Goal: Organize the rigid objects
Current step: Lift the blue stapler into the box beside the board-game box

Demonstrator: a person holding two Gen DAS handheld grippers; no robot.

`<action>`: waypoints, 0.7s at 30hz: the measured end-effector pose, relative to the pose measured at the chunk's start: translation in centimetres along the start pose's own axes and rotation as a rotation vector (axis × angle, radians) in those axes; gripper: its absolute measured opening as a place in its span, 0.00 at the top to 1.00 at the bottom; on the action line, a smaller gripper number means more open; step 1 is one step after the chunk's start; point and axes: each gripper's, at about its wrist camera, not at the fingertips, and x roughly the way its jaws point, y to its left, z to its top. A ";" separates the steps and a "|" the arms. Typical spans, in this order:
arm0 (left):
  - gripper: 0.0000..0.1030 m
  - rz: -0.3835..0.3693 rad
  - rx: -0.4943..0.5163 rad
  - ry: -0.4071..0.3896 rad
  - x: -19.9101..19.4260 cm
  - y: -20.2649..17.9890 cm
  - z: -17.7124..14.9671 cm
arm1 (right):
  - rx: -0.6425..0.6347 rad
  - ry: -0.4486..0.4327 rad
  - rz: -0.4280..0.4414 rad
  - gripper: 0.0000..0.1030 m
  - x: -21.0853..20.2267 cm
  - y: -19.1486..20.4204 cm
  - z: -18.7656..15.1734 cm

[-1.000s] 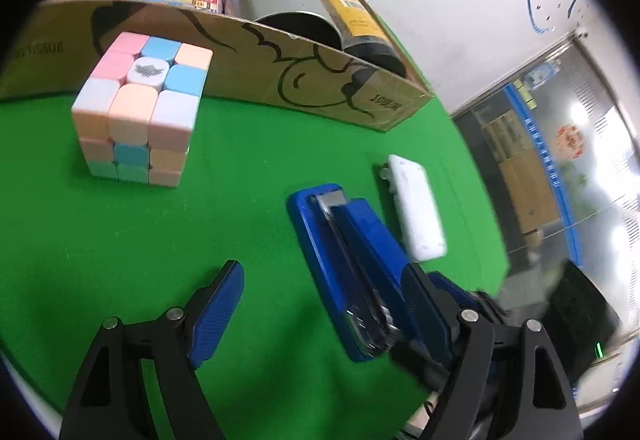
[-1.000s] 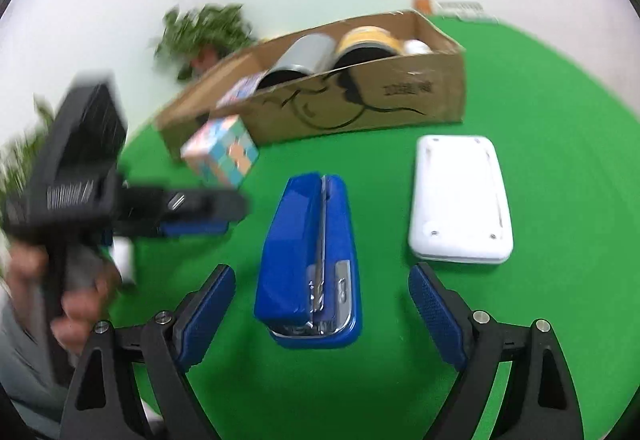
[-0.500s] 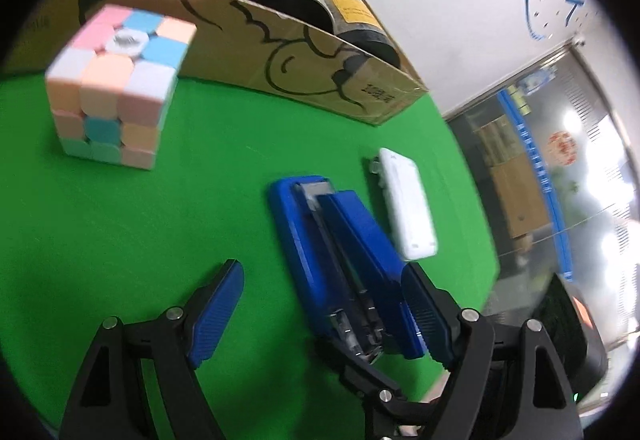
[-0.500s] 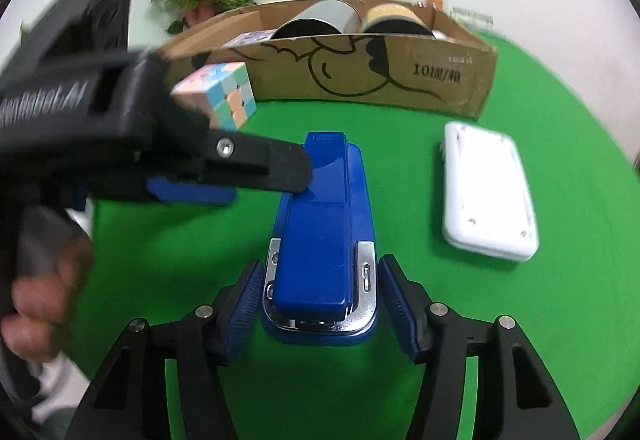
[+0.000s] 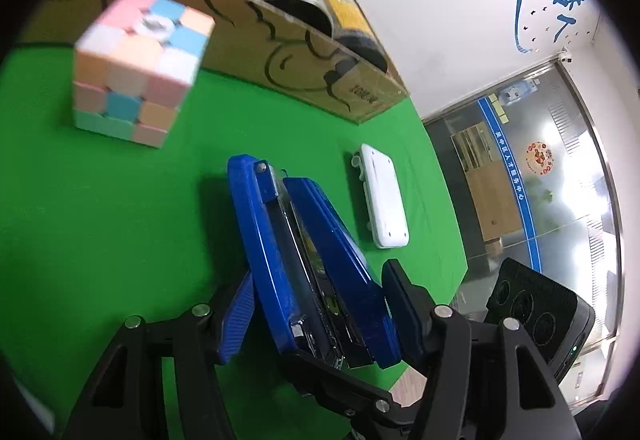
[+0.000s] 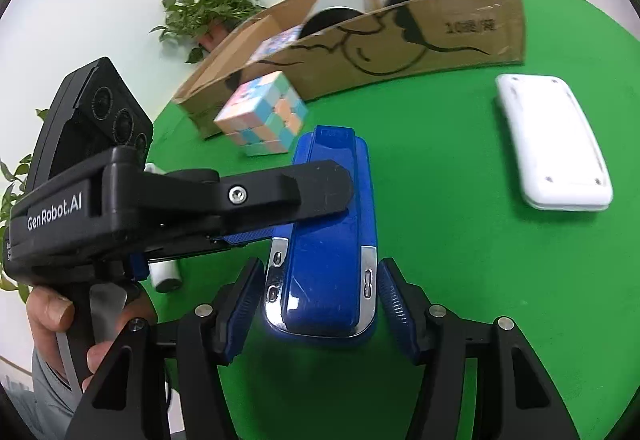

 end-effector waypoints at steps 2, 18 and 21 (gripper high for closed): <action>0.44 0.007 0.017 -0.032 -1.4 -0.5 0.3 | -0.019 -0.010 0.011 0.46 -0.2 0.9 0.6; 0.54 0.004 0.130 -0.240 -10.4 -2.4 7.2 | -0.201 -0.158 0.047 0.46 -2.0 10.0 9.6; 0.54 -0.012 0.110 -0.246 -11.1 -1.2 9.1 | -0.215 -0.153 0.043 0.46 -0.9 11.3 11.9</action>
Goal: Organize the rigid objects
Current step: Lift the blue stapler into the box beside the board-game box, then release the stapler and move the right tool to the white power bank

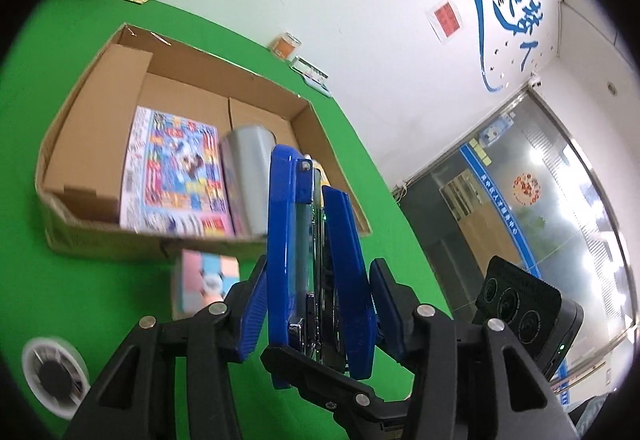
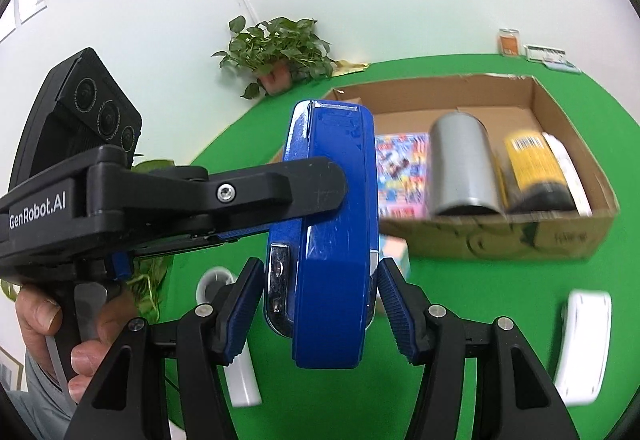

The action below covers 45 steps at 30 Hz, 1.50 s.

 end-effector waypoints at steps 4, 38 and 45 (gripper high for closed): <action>0.54 -0.004 -0.032 0.002 0.0 1.8 3.2 | -0.004 0.023 -0.003 0.46 2.1 0.6 2.9; 0.48 0.215 -0.081 0.033 0.6 10.5 9.7 | 0.178 0.257 0.026 0.26 17.9 -2.5 8.3; 0.48 0.349 0.042 -0.124 -2.8 8.0 7.2 | 0.126 0.245 -0.014 0.37 17.6 -2.2 7.6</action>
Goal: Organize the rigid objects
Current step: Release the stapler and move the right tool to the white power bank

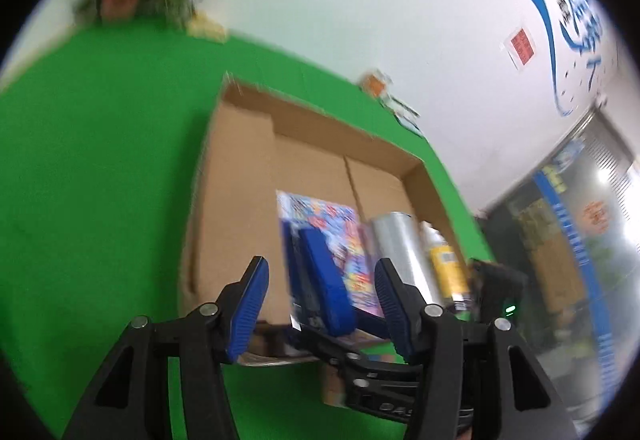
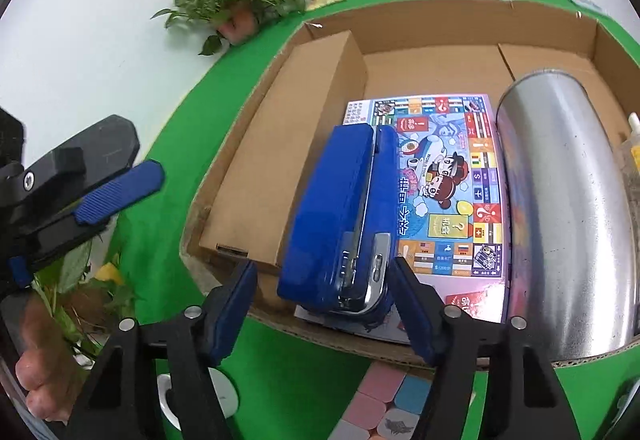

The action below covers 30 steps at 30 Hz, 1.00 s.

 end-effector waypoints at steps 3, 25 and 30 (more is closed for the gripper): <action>0.42 0.139 0.124 -0.141 -2.0 -2.1 -1.6 | -0.013 -0.006 0.030 0.37 -0.9 0.0 -0.6; 0.63 0.226 0.213 -0.286 -3.9 -10.8 -11.7 | -0.235 -0.481 -0.302 0.00 -17.9 -1.5 -14.0; 0.01 0.248 0.237 -0.231 -2.7 -12.0 -13.7 | -0.125 -0.456 -0.324 0.01 -20.0 -6.2 -16.3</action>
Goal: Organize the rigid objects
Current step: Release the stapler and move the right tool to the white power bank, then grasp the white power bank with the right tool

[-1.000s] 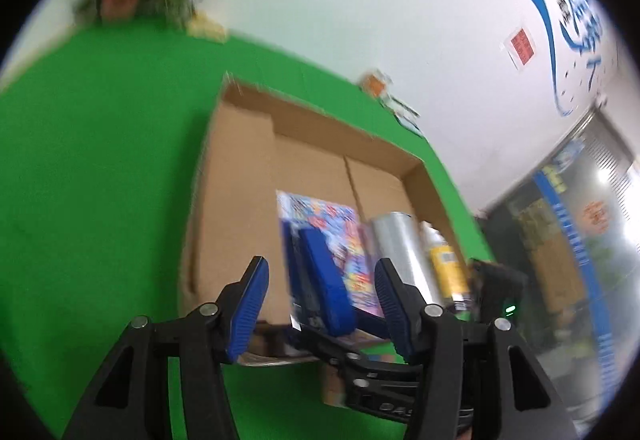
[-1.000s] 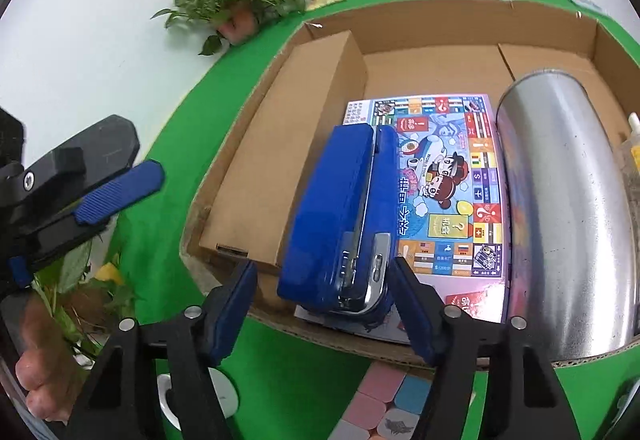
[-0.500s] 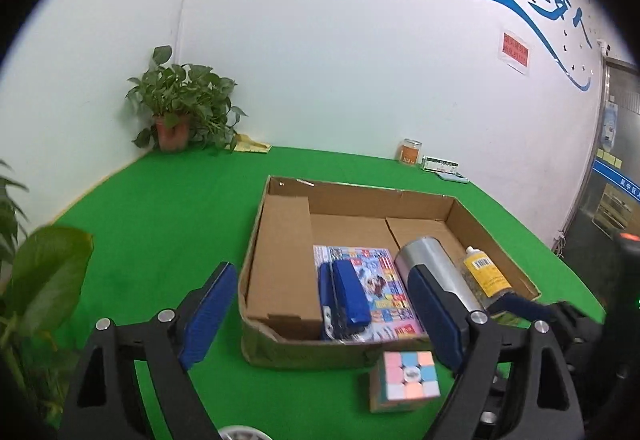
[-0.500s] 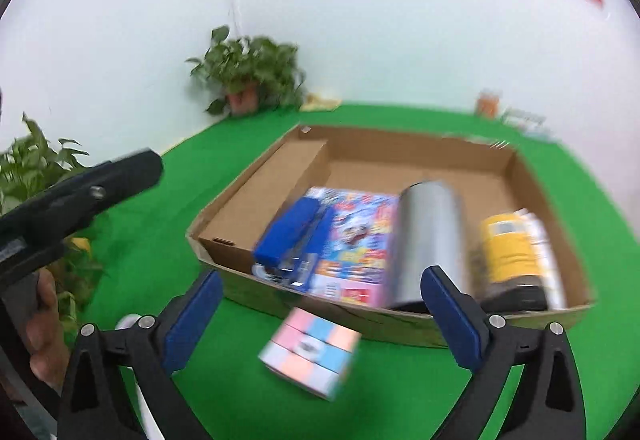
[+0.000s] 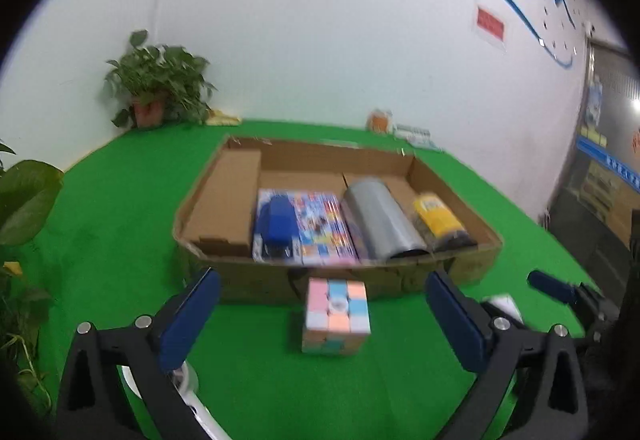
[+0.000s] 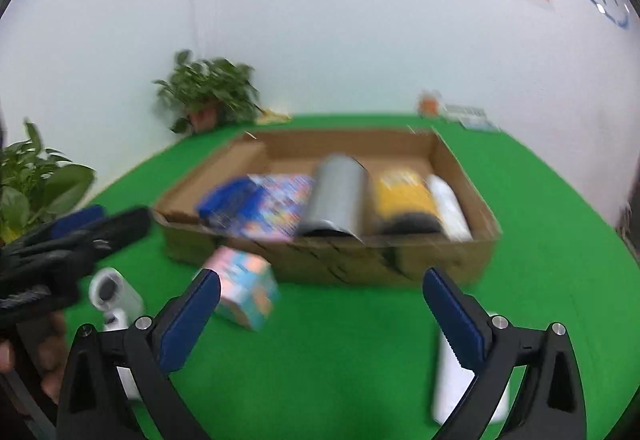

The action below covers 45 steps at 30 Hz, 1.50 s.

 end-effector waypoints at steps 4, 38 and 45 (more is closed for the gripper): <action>0.01 0.019 -0.019 0.097 1.6 -0.7 -2.0 | 0.169 0.139 -0.116 0.01 0.4 -6.6 -1.6; 0.27 -0.553 -0.352 0.647 4.7 -0.7 -10.8 | -0.132 0.336 0.211 0.08 -2.8 3.5 -8.6; 0.55 -0.642 -0.377 0.730 5.7 -2.4 -11.9 | -0.180 0.430 0.141 0.34 -0.5 3.0 -10.1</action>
